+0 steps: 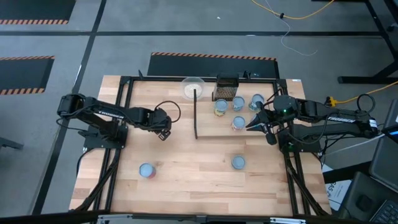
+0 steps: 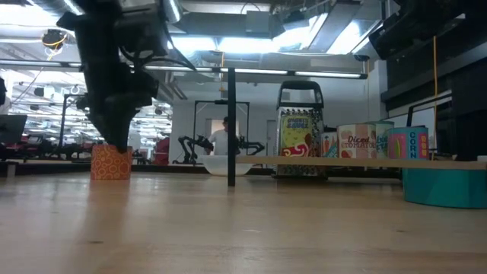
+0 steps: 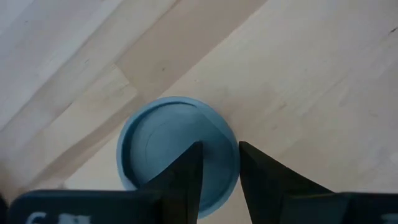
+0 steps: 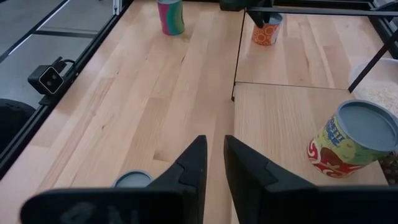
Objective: Pick and place cans onto a shelf
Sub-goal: Put the canned meatballs on the shelf
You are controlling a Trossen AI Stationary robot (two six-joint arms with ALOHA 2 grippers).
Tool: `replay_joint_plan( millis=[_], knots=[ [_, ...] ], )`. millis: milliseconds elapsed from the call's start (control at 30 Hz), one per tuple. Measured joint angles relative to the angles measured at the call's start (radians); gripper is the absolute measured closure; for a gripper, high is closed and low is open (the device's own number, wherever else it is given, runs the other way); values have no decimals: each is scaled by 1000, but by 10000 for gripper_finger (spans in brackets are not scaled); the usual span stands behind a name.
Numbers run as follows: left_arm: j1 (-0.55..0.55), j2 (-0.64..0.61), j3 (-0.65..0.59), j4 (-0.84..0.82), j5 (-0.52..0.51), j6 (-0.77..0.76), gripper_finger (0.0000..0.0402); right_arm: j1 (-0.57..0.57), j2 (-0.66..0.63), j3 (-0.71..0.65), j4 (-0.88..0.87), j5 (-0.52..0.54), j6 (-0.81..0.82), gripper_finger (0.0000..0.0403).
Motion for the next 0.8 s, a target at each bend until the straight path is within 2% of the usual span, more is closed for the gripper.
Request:
replay_joint_plan(
  millis=[200, 467, 567, 800],
  knots=[
    [-1, -2, -15, 7, 0, 7, 322, 0, 0, 0, 0, 0, -1, 343],
    [-8, -1, -15, 7, 2, 10, 391, 0, 0, 0, 0, 0, -1, 343],
    [-18, 1, -7, 5, 3, 12, 394, 0, 0, 0, 0, 0, -1, 343],
    [-77, 3, 65, 19, 143, 116, 397, 0, 0, 0, 0, 0, -2, 343]
  ],
)
